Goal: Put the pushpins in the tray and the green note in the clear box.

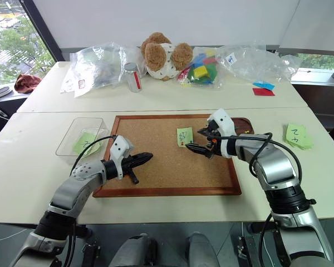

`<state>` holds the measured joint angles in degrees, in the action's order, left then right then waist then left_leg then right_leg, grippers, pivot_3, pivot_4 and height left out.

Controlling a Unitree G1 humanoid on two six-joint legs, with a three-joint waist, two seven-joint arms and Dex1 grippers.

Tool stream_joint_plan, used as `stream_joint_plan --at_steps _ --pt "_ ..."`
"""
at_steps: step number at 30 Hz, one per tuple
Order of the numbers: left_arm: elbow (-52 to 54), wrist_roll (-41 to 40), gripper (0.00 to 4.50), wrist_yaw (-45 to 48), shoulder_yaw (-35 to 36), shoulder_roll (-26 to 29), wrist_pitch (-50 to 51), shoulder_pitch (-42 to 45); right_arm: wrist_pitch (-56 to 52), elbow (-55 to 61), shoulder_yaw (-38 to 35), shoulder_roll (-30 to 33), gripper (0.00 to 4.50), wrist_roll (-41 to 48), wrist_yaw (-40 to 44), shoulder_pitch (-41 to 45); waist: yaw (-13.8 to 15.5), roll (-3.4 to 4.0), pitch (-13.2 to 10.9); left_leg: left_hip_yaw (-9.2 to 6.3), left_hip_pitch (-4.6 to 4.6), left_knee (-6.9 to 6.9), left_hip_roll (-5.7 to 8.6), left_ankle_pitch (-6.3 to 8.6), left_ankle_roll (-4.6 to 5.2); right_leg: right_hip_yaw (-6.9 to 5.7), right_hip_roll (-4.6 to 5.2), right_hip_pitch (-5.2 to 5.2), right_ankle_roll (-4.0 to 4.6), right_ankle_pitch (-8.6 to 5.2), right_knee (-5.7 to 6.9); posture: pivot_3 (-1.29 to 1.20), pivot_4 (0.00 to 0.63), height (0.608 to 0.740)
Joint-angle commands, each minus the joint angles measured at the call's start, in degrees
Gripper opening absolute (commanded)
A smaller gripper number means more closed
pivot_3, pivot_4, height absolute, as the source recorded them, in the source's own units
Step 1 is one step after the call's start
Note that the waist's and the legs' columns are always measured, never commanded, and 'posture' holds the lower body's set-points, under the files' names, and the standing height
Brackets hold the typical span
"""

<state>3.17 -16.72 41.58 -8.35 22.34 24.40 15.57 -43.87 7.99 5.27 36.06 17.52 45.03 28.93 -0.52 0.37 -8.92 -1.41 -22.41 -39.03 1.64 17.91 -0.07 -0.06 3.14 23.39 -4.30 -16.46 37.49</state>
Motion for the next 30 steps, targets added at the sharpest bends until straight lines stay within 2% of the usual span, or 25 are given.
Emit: stream_joint_plan --at_steps 1,12,15,19,26,30 --pt "-1.1 0.5 0.0 0.1 -0.4 0.2 1.3 -1.0 1.8 -1.4 0.1 -1.6 2.8 -1.0 -1.5 1.4 0.0 0.0 0.0 0.0 0.0 0.0 0.0 0.0 0.0 0.0 0.0 0.0 0.0 0.0 0.0 0.0 0.15 0.74" --pt "0.1 0.6 0.0 -0.2 -0.4 0.4 1.5 -2.0 4.6 -9.2 1.3 -5.4 2.8 -3.1 -3.0 3.0 -0.1 0.0 0.0 0.0 0.0 0.0 0.0 0.0 0.0 0.0 0.0 0.0 0.0 0.0 0.0 0.0 0.15 0.74" --pt "0.4 0.6 0.0 -0.2 -0.3 0.7 1.5 -2.6 4.6 -9.7 1.1 -5.8 2.0 -3.3 -2.7 3.4 -0.1 0.0 0.0 0.0 0.01 0.01 0.0 0.0 -0.01 0.0 -0.01 0.01 0.0 0.0 0.0 0.0 0.15 0.74" --pt "1.0 0.6 0.0 -0.4 -0.2 0.8 1.7 -3.1 4.8 -9.4 1.9 -6.1 0.05 -3.8 -2.3 2.7 -0.1 0.0 0.0 0.0 0.0 0.03 0.0 0.0 -0.01 0.0 -0.01 0.02 0.0 0.0 -0.02 0.0 0.15 0.74" --pt "1.3 0.5 0.0 -0.6 -0.1 0.8 2.0 -3.4 4.0 -7.8 1.3 -5.2 0.05 -3.2 -1.8 2.9 -0.1 0.0 0.0 0.0 0.01 0.02 0.0 0.0 0.0 0.0 -0.01 0.01 0.0 0.0 -0.02 0.0 0.15 0.74" --pt "1.0 0.6 0.0 -0.5 -0.2 0.6 2.0 -3.3 1.3 -4.2 -1.9 -3.9 0.05 -1.2 -1.9 3.9 -0.1 0.0 0.0 0.01 0.0 0.03 0.0 0.0 0.0 0.0 -0.01 0.02 0.0 0.0 -0.02 0.0 0.15 0.74"
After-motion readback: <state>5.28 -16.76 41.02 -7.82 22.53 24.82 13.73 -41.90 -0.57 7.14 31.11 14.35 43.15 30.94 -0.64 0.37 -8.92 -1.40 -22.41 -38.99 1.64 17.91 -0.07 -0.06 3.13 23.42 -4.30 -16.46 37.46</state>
